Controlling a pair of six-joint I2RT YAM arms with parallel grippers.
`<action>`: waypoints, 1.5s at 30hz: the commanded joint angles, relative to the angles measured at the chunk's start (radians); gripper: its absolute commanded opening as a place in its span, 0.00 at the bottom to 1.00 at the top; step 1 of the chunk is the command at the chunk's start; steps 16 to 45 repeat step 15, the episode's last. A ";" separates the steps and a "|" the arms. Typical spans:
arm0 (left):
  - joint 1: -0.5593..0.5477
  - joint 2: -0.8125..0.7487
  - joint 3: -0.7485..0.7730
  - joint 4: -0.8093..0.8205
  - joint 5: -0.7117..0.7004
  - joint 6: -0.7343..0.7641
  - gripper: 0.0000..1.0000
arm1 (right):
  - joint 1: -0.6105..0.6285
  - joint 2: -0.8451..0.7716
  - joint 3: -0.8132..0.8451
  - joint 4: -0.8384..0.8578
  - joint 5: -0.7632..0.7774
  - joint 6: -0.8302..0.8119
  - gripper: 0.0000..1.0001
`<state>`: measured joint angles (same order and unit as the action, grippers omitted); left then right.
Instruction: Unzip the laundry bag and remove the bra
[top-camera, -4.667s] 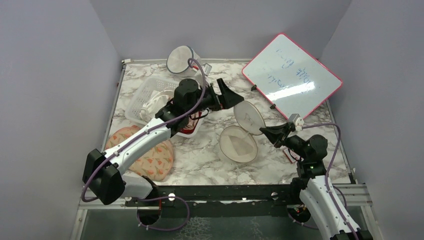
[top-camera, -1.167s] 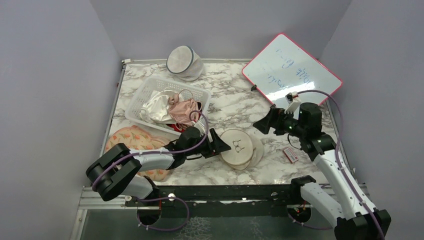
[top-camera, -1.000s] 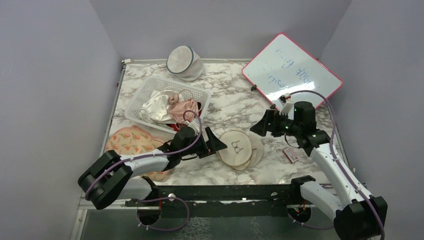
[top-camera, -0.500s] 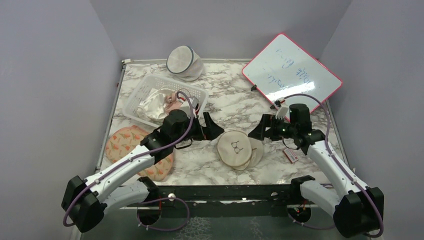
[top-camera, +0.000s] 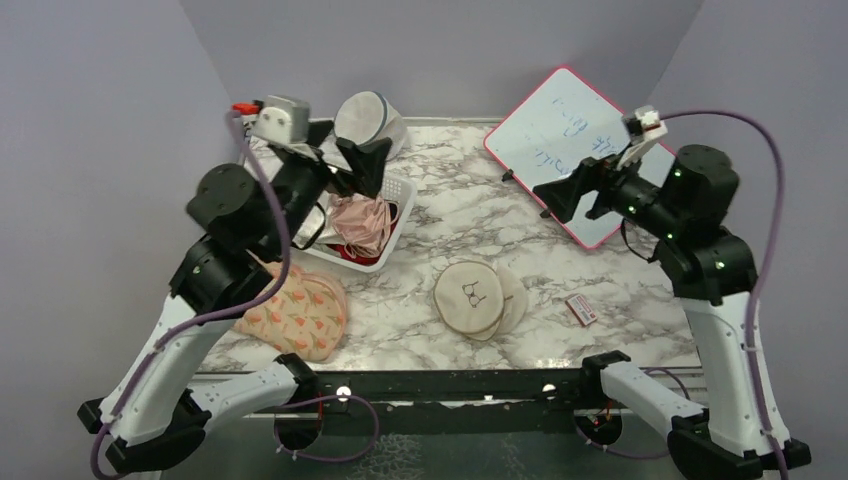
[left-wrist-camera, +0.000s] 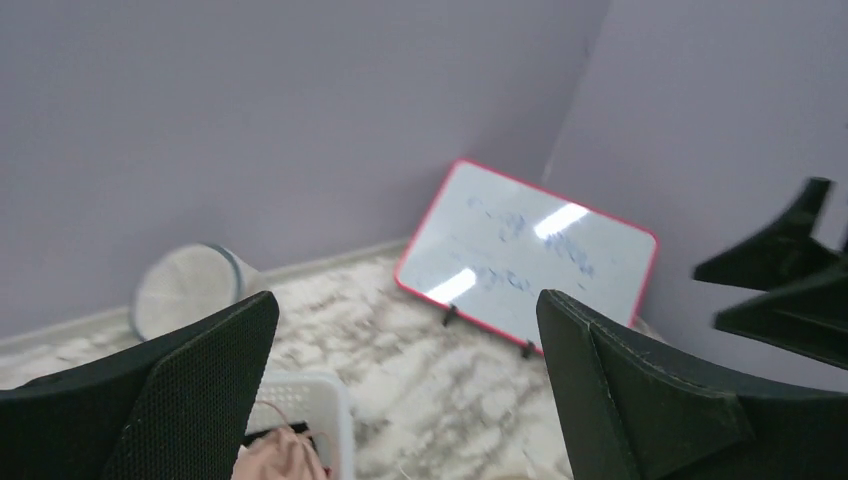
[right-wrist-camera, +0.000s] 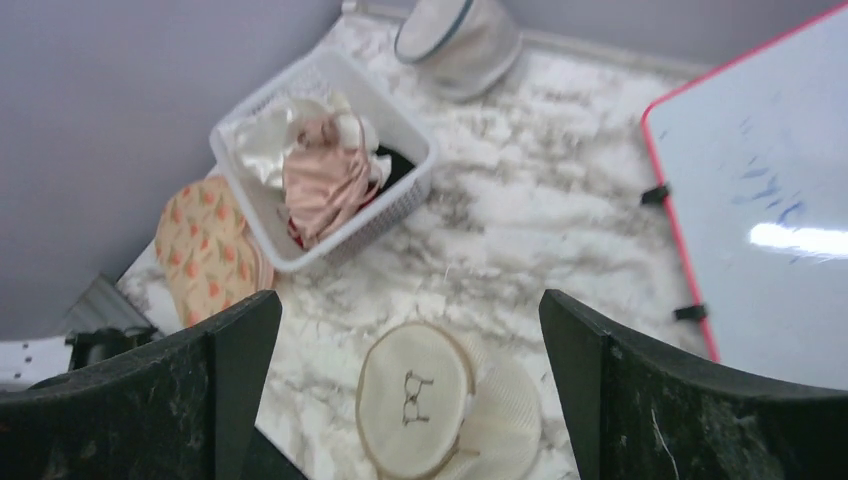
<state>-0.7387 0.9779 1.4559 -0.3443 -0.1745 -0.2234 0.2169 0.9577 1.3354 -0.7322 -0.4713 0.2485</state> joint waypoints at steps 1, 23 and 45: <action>0.004 -0.061 0.107 0.017 -0.241 0.242 0.99 | 0.005 -0.034 0.188 -0.125 0.152 -0.116 1.00; 0.004 -0.202 0.053 0.071 -0.312 0.273 0.99 | 0.006 -0.182 0.103 0.046 0.242 -0.088 1.00; 0.004 -0.202 0.053 0.071 -0.312 0.273 0.99 | 0.006 -0.182 0.103 0.046 0.242 -0.088 1.00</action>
